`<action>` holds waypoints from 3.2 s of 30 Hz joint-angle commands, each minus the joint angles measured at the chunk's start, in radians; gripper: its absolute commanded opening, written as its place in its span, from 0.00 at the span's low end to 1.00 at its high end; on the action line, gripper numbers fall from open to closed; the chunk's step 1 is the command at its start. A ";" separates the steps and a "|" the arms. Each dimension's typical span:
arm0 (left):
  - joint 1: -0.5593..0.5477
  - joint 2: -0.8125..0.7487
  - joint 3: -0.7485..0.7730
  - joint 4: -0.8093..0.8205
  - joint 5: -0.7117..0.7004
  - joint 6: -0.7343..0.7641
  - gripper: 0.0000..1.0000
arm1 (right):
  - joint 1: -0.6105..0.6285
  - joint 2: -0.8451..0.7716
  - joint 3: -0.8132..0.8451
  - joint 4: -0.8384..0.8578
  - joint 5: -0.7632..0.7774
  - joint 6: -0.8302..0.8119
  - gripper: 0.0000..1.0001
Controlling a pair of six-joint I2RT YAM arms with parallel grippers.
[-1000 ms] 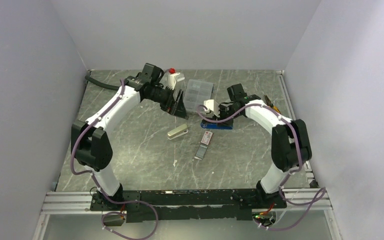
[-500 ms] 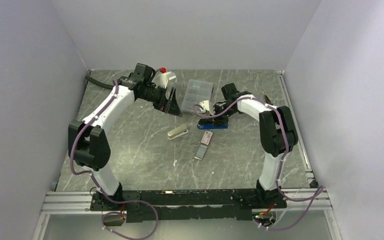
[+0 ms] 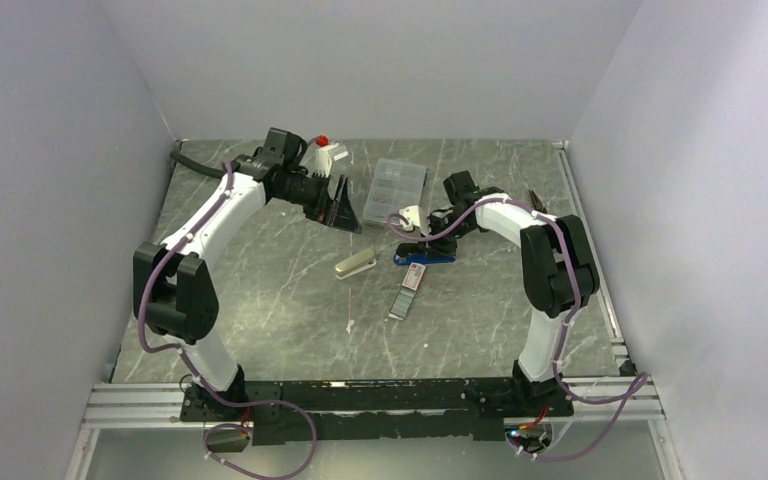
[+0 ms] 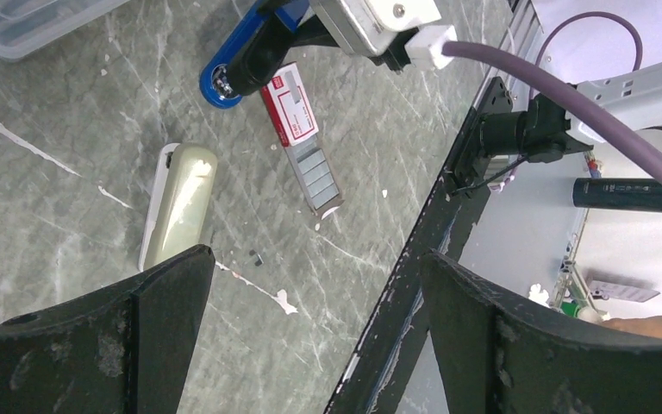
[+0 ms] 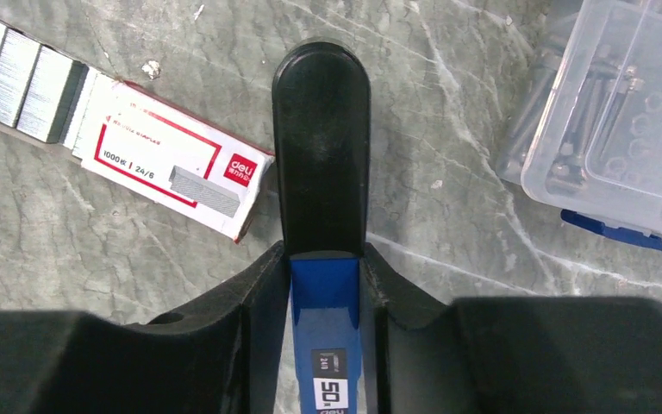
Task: Load the staples into the stapler
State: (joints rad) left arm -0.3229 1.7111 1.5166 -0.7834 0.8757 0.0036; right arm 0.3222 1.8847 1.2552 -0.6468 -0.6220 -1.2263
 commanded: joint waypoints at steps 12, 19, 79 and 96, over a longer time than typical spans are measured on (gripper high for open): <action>0.004 -0.168 -0.121 0.087 -0.182 0.203 0.94 | 0.003 -0.131 -0.029 0.159 0.012 0.213 0.85; -0.017 -0.172 -0.215 0.149 -0.240 0.294 0.92 | 0.004 -0.233 -0.084 0.225 0.040 0.340 0.86; 0.113 -0.599 -0.569 0.464 -0.789 0.172 0.95 | -0.239 -1.011 -0.407 0.308 0.256 0.988 1.00; 0.352 -0.924 -0.640 0.540 -0.590 -0.056 0.95 | -0.284 -1.123 -0.396 0.323 0.251 1.006 1.00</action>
State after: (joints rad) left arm -0.0216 0.8371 0.8986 -0.3000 0.1696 0.0120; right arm 0.0498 0.7902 0.8528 -0.3637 -0.3931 -0.2302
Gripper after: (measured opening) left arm 0.948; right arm 0.997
